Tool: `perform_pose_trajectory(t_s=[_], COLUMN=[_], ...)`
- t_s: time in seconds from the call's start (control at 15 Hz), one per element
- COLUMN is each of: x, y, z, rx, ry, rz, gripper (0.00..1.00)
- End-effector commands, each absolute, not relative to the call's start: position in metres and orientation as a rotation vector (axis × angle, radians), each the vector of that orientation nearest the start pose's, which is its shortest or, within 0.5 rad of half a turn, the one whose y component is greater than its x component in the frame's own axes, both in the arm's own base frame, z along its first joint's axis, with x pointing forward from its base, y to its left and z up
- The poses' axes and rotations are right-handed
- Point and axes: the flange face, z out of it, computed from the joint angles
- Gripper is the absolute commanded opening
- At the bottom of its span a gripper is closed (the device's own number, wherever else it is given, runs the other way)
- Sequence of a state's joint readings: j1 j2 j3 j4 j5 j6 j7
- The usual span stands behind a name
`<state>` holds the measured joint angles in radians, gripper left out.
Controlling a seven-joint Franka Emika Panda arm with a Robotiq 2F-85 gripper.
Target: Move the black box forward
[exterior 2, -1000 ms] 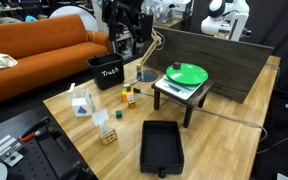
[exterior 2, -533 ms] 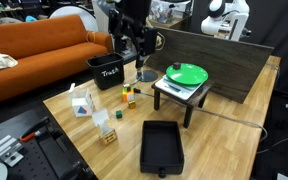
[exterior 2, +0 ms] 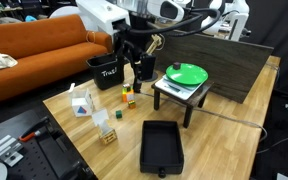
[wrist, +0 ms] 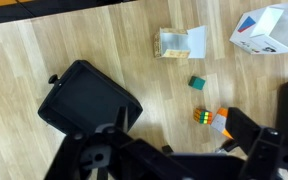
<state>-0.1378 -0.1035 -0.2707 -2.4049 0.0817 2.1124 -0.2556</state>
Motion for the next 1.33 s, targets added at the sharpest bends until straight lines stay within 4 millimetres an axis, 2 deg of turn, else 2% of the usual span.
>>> perform_pose_trajectory(t_s=[0.0,0.13,0.33,0.6,0.8,0.87,1.0,1.27], x=[0.421,0.421,0.422,0.417,0.421,0.414,0.417,0.42], y=[-0.178,-0.178,-0.182,-0.17,-0.163,-0.162,-0.159,-0.161], z=[0.339,0.339,0.321,0.277,0.247,0.252,0.242,0.245], rx=[-2.967,-2.967,-2.917,-2.877,-2.865,-2.886,-2.883,-2.887], ry=[0.294,0.294,0.295,0.232,0.232,0.23,0.221,0.222], rz=[0.228,0.228,0.271,0.416,0.509,0.493,0.524,0.514], gripper=[1.0,1.0,1.0,1.0,1.0,1.0,1.0,1.0])
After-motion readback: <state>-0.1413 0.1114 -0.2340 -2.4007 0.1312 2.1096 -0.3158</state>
